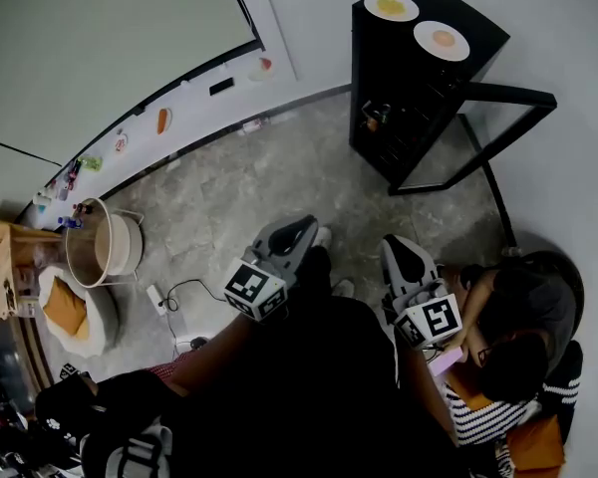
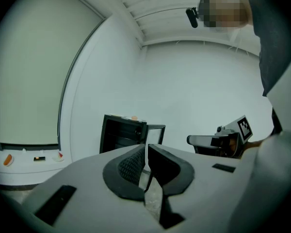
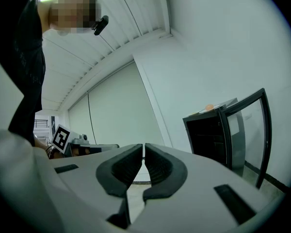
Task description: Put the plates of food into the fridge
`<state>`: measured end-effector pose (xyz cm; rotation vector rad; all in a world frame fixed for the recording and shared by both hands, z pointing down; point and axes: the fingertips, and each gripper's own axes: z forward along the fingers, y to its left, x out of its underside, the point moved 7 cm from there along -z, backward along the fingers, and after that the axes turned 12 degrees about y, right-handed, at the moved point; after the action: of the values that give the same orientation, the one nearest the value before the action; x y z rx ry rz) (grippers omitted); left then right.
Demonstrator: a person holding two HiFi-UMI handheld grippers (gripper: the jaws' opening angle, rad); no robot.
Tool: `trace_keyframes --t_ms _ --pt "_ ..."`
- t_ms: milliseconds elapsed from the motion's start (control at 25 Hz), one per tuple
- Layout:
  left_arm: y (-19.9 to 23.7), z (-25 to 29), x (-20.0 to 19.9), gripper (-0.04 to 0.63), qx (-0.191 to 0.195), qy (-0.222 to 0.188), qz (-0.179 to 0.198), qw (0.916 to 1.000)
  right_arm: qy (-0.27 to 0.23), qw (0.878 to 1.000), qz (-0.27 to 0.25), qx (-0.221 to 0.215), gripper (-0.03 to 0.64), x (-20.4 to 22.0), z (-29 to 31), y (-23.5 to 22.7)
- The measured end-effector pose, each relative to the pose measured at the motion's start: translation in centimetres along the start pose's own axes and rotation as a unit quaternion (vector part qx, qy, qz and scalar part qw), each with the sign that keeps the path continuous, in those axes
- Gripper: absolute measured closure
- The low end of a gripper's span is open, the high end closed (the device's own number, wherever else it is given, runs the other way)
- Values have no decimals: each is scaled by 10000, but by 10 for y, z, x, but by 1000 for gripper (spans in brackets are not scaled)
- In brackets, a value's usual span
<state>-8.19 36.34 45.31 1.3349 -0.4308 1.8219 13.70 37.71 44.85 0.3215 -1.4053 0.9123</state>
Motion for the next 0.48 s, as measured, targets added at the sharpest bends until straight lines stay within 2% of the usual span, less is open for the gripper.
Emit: trace_keyframes --t_ms 200,480 --pt "-6 12 -9 557 104 -107 109 9998 -77 9999 -111 49 583 5 -12 -12" --pt "-6 23 -16 557 226 -1 272 9994 -227 9997 -43 72 583 2 -14 -17"
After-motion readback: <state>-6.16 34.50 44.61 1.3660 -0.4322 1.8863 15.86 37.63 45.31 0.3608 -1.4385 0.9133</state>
